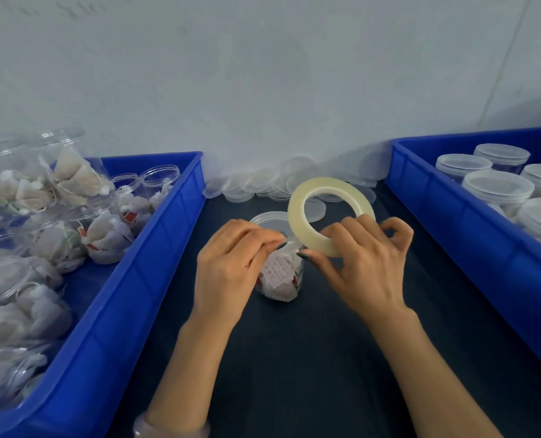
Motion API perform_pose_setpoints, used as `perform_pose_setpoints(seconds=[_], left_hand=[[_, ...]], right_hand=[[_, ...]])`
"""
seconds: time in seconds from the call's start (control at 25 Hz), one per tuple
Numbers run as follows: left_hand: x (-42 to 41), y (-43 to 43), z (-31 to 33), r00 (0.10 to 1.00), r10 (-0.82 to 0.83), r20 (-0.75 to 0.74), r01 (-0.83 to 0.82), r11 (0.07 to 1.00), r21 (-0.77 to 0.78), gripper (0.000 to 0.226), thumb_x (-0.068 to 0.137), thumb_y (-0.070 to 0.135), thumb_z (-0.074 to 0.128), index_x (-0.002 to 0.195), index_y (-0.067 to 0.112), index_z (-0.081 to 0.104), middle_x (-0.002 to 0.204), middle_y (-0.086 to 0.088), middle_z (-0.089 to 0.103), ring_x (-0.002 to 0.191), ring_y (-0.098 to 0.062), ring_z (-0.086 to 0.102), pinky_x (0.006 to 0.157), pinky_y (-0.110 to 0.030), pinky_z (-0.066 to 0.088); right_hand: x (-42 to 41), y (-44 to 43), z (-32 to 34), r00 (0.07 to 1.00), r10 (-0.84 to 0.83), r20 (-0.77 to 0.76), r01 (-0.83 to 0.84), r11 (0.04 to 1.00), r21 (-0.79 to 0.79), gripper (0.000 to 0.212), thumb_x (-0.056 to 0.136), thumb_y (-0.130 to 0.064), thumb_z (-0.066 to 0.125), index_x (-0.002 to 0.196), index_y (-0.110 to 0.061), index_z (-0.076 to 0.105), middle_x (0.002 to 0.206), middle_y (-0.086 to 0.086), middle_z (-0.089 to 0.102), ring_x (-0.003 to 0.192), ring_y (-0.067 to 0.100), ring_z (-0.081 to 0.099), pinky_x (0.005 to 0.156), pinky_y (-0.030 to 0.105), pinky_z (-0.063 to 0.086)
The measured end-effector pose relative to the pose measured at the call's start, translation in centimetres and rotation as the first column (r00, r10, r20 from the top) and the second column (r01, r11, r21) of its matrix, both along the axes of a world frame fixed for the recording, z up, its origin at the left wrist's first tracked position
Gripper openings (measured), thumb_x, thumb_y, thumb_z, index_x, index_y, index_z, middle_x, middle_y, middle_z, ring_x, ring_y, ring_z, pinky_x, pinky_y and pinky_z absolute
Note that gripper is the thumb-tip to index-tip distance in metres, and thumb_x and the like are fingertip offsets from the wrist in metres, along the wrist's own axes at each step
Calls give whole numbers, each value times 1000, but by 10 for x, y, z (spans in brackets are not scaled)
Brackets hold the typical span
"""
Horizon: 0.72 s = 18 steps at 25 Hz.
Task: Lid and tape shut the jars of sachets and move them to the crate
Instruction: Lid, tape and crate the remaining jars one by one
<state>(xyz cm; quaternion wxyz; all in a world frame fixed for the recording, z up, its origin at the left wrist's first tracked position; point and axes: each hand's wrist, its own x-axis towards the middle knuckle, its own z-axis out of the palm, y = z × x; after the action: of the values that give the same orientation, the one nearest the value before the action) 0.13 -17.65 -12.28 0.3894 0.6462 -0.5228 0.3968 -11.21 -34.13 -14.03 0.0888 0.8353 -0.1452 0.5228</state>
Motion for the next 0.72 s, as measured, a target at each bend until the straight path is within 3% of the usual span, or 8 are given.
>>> perform_pose_setpoints(seconds=[0.08,0.2,0.32,0.44,0.52,0.72], left_hand=[[-1,3,4,999,-26,-22,27,999,33,7,88,11,73,88,4,74,85,-5,69,79,-14,64,75,-22,53],[-3,13,10,973,-68,-221,73,997,12,11,84,21,73,91,15,68,83,9,68,79,-3,63,76,-8,48],[-5,29,11,883,-126,-451,144,990,6,21,78,32,74,87,36,56,78,12,67,78,-1,65,72,-5,47],[-1,40,5,755,-175,-632,212,977,-16,25,73,35,77,80,36,53,80,6,72,75,-10,69,70,-11,51],[4,43,1,719,-165,-675,203,979,-24,29,74,27,81,78,33,53,78,4,73,75,-12,70,69,-12,51],[11,41,-4,746,-109,-657,147,989,2,32,76,11,83,80,22,53,79,8,73,73,-8,69,68,-9,49]], right_hand=[[-2,-7,-1,1000,-29,-6,29,999,46,49,99,-58,40,80,-19,61,76,-5,58,76,20,57,84,40,26],[-6,-23,-4,998,-61,-11,62,993,97,49,100,-55,34,82,-17,59,79,-2,57,80,23,57,86,41,27],[-9,-32,-7,994,-107,-21,109,983,147,61,97,-67,31,76,-16,57,76,-2,56,79,23,55,87,41,27],[-8,-31,-10,995,-90,-41,96,981,167,66,92,-75,32,72,-16,56,73,-2,54,77,22,53,87,40,27],[-6,-29,-12,996,-78,-51,85,983,164,66,90,-76,35,72,-16,55,73,-2,55,77,22,52,87,40,27],[0,-25,-15,993,-79,-83,93,978,186,63,88,-74,39,74,-16,57,75,-1,57,79,23,53,85,40,27]])
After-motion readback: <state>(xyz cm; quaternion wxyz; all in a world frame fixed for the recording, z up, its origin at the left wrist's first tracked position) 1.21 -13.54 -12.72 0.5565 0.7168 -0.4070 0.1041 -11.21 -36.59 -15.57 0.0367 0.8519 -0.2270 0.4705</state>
